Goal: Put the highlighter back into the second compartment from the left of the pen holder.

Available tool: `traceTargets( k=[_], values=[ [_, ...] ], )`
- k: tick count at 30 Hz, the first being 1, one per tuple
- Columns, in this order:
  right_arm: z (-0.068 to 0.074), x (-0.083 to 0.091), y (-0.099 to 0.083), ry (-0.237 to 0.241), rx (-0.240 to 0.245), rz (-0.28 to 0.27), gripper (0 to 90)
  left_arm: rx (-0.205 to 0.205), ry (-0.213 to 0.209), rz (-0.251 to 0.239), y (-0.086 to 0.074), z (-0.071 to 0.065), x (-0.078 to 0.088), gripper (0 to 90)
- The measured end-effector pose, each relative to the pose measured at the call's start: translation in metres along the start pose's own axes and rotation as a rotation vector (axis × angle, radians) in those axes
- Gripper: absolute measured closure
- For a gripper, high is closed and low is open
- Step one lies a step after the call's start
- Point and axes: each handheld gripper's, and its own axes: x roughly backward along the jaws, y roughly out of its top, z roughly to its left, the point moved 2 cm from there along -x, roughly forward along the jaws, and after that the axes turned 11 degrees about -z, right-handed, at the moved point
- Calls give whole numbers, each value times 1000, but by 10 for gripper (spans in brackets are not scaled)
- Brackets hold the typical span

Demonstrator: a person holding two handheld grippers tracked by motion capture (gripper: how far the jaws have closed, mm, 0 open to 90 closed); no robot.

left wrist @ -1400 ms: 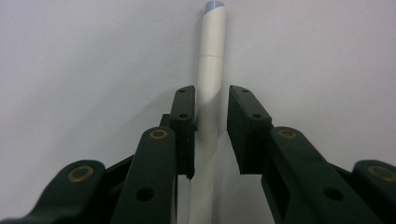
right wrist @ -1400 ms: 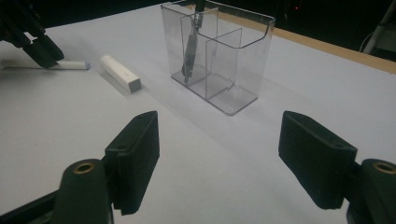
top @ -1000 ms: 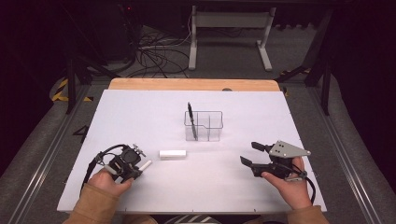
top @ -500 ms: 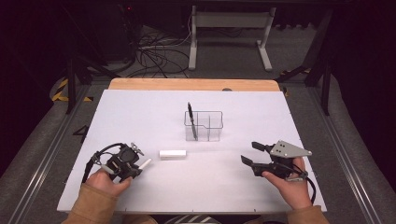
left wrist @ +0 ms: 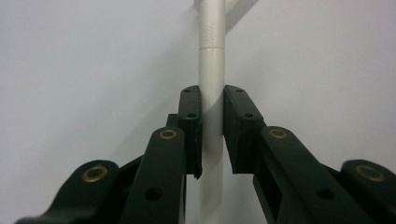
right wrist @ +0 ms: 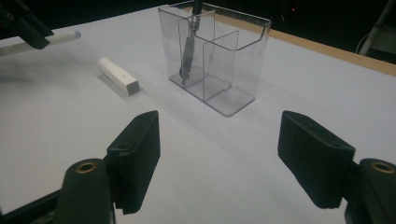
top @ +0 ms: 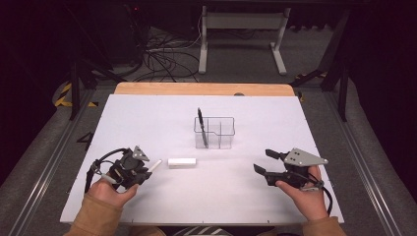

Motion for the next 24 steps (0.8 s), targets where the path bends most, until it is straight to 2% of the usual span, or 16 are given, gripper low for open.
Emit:
traceTargets(
  k=[3, 7, 11, 13, 24],
  values=[
    [0, 0, -1, -1, -4, -2, 303, -1, -15, -61, 6, 0, 7, 784],
    [0, 0, -3, -4, -8, -1, 303, -11, -37, -117, 16, 1, 15, 784],
    [0, 0, -3, -3, -8, -2, 303, 4, -76, -177, 24, 4, 21, 784],
    [0, 1, -3, -4, -6, 0, 302, -2, -82, -202, 28, 5, 23, 784],
    [0, 2, -5, -11, -12, 1, 301, -29, -93, -260, 43, 2, 27, 784]
  ],
)
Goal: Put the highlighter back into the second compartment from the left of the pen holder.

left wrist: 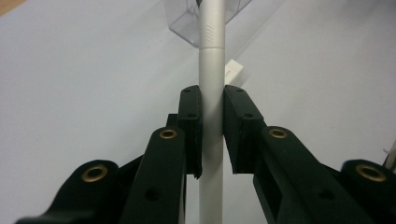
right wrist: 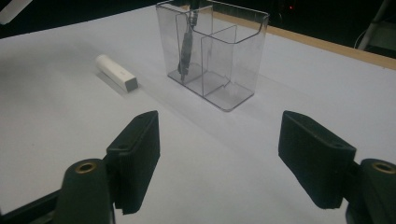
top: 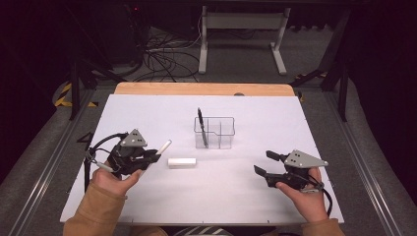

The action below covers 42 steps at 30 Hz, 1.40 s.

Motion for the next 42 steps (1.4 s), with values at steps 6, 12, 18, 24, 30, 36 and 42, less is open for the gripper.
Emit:
traceTargets(
  k=[6, 12, 18, 24, 30, 36, 42],
  values=[
    [-1, 1, 0, -3, 0, -4, 301, -2, -25, -69, 12, -2, -2, 783],
    [-1, 1, 0, -5, -2, -7, 301, -1, -53, -151, 24, -2, -7, 784],
    [-1, 1, -1, -7, 0, -4, 301, 8, -84, -235, 36, -1, -11, 784],
    [-1, 1, -1, -10, 0, -4, 301, 62, -152, -320, 44, 0, -19, 783],
    [-1, 0, -2, -9, 2, -5, 301, 54, -159, -406, 55, -1, -26, 784],
    [-2, 0, -3, -12, 0, -2, 301, 64, -197, -478, 64, -2, -37, 784],
    [-2, 0, -3, -10, 2, -1, 299, 105, -230, -529, 71, 1, -50, 784]
  ],
)
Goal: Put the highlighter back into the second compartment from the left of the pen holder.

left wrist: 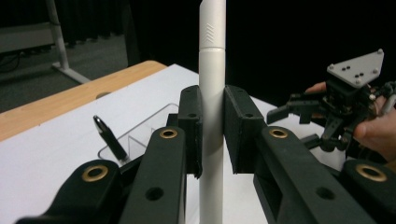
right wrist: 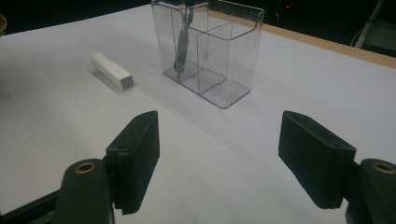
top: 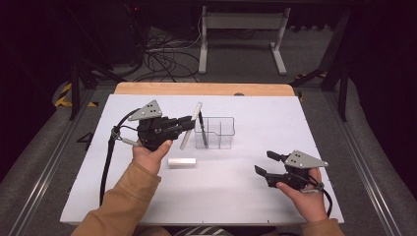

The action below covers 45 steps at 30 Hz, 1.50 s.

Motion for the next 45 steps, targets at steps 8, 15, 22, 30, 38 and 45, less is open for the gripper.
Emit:
traceTargets(
  k=[8, 15, 22, 30, 38, 45],
  values=[
    [0, 0, 0, -1, -1, 1, 299, -31, 4, -49, -1, 2, -18, 784],
    [0, 0, -1, 0, 1, 0, 299, -11, 4, -87, -4, 9, -35, 784],
    [-1, 0, -1, 0, -3, 3, 298, -25, 6, -112, -6, 7, -54, 783],
    [0, 0, -2, 0, -1, 4, 298, -19, 6, -116, -6, 11, -76, 783],
    [0, 1, -2, 0, -1, 4, 298, -21, 14, -123, -8, 11, -90, 783],
    [0, 0, -2, 4, -2, 2, 299, -40, 24, -131, -13, 17, -95, 783]
  ],
)
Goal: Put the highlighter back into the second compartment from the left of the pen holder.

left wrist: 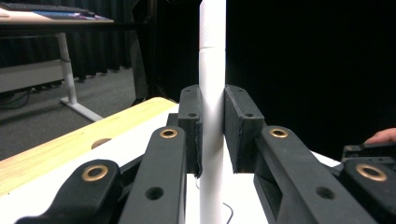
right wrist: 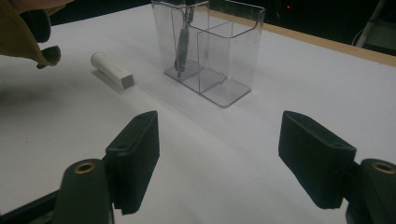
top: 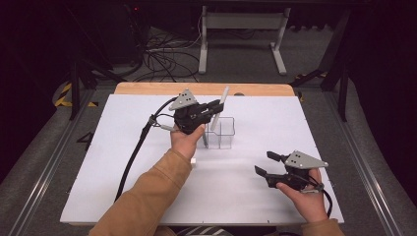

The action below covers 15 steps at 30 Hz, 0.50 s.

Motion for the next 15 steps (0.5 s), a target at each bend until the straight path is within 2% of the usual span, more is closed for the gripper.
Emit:
traceTargets(
  k=[7, 10, 15],
  values=[
    [0, 1, 1, -2, -2, -4, 299, -8, 3, -15, -6, 5, -4, 783],
    [0, 1, 1, 0, -2, -5, 298, 7, 7, -16, -9, 7, -6, 782],
    [0, 1, 1, 0, -2, -5, 298, 1, 9, -13, -14, 11, -9, 782]
  ],
)
